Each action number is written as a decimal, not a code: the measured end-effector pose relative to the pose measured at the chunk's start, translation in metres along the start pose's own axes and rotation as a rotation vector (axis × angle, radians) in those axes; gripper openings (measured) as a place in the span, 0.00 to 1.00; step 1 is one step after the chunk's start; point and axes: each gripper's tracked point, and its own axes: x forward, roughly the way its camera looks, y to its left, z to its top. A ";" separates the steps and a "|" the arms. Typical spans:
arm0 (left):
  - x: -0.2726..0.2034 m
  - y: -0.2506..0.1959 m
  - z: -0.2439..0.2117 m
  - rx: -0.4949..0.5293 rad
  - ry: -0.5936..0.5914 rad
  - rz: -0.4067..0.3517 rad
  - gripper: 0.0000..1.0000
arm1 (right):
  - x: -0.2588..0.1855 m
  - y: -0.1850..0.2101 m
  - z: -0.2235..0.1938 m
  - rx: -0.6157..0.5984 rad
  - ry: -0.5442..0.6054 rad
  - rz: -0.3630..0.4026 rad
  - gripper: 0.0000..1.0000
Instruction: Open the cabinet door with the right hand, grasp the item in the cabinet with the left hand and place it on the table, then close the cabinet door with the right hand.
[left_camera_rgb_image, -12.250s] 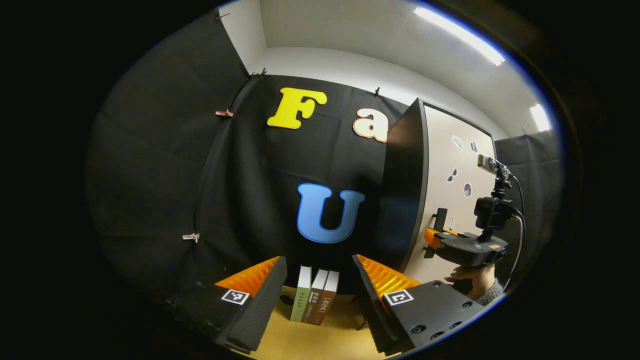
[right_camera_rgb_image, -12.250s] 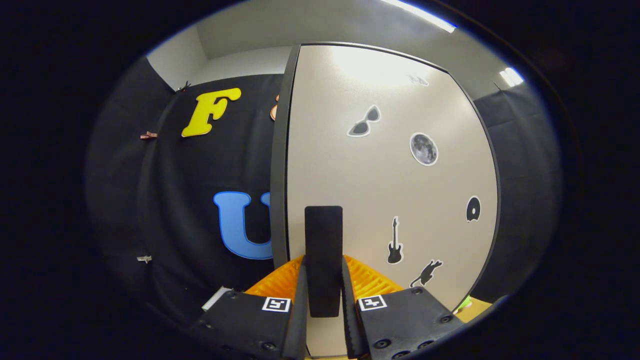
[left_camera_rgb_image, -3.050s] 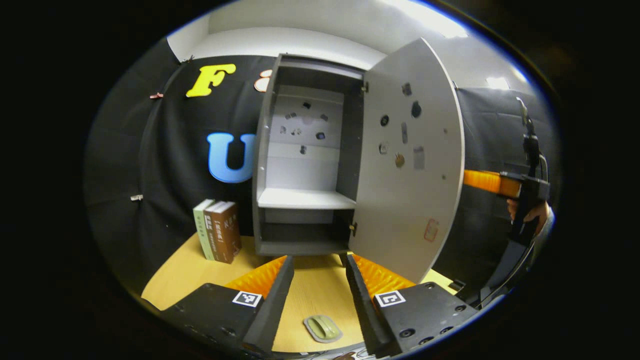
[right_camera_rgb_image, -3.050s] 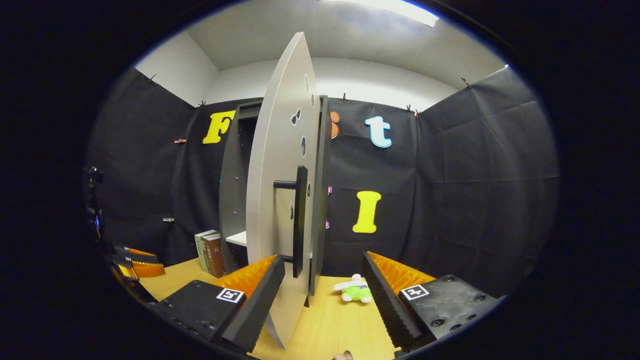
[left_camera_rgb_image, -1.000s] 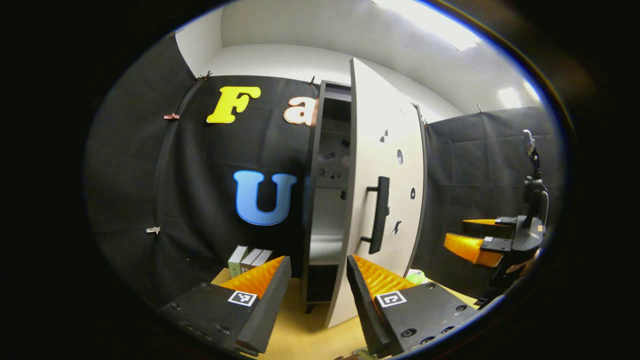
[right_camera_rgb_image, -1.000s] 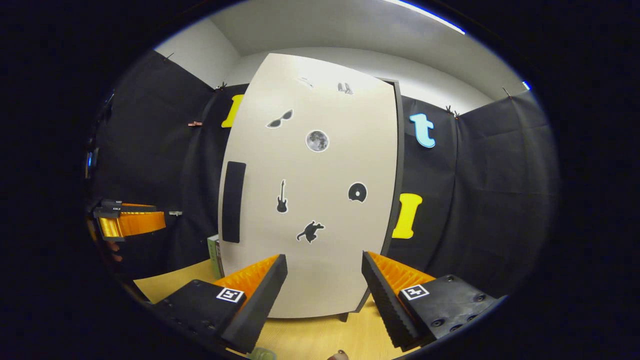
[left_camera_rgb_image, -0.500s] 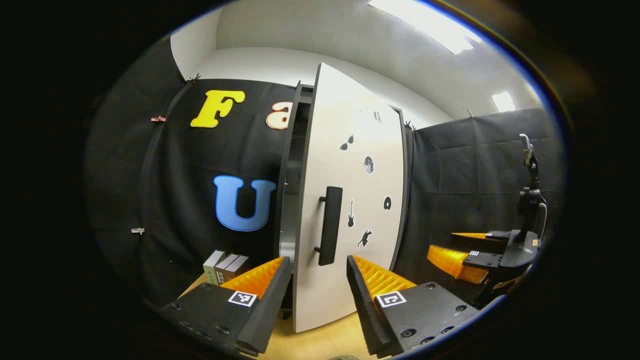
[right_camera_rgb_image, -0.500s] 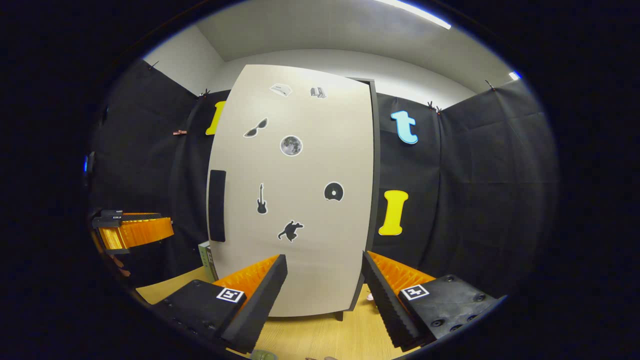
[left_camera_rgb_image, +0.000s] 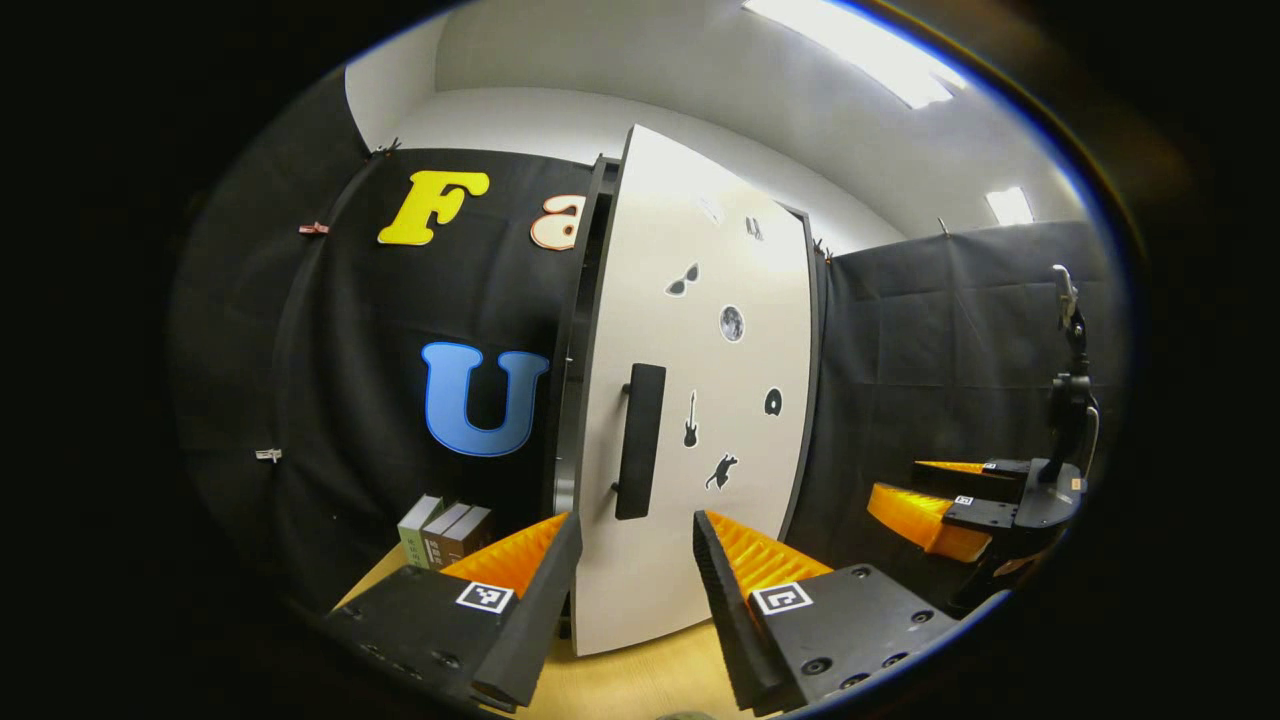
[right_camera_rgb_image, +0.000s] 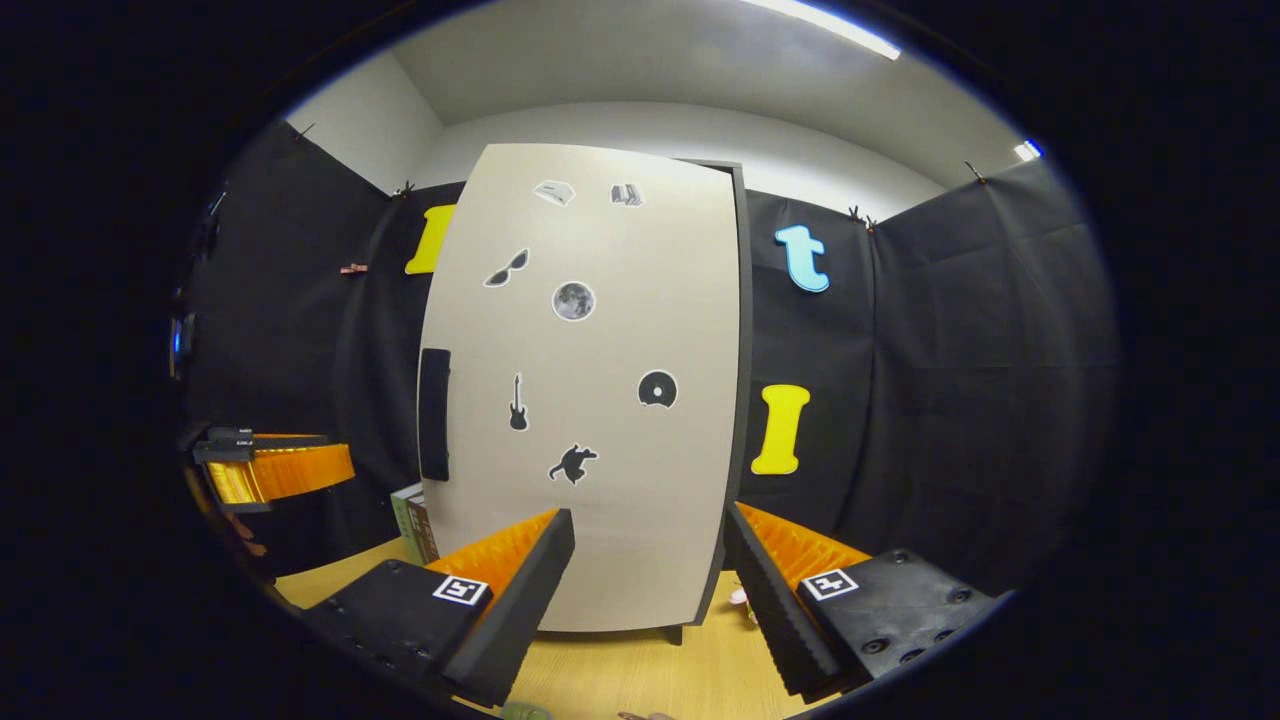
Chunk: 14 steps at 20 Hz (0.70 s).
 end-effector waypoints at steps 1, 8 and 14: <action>0.000 0.002 0.001 0.003 -0.002 0.004 0.72 | 0.000 0.002 0.002 0.001 -0.003 0.004 0.98; 0.000 0.008 0.003 0.018 -0.007 0.018 0.72 | 0.001 0.009 0.009 0.018 -0.023 0.027 0.98; -0.001 0.014 0.003 0.082 -0.011 0.053 0.72 | -0.001 0.015 0.009 0.018 -0.024 0.042 0.97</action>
